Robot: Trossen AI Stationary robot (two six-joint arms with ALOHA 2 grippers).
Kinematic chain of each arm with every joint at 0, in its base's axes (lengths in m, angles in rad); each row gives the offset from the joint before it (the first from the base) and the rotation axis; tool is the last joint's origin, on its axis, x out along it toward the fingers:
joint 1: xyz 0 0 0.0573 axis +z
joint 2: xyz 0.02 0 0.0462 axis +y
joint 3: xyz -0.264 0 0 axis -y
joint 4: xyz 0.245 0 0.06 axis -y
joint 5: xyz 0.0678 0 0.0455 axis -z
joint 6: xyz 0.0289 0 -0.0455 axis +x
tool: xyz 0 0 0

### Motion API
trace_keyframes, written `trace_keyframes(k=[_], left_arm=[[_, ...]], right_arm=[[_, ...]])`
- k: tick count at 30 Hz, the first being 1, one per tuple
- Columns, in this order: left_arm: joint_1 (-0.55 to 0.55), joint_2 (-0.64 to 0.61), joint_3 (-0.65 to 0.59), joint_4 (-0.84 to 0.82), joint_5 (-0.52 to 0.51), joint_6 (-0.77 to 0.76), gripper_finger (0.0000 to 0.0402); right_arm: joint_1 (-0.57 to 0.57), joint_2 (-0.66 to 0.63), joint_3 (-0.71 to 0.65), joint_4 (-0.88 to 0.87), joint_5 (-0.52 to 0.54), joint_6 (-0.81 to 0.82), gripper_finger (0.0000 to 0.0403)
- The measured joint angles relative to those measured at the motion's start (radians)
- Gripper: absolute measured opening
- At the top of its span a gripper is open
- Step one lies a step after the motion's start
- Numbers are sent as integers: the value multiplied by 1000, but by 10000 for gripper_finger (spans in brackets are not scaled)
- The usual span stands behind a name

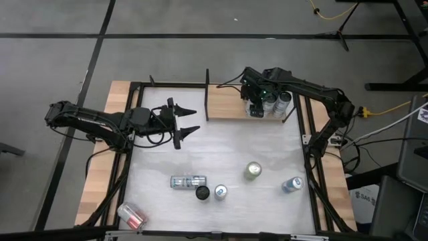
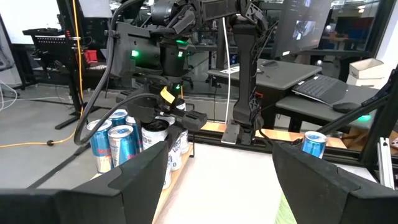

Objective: Place canned beverage on shelf
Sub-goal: Put the white-blue soda can on the shelf aligned with the other white-blue soda cans

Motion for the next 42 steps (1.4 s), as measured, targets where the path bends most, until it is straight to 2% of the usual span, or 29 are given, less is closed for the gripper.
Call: trace_keyframes(k=[35, 42], left_arm=[[0, 0, 0, 0, 0, 0, 283], [0, 0, 0, 0, 0, 0, 283]], right_arm=[[0, 0, 0, 0, 19, -1, 298], [0, 0, 0, 5, 38, 26, 354]])
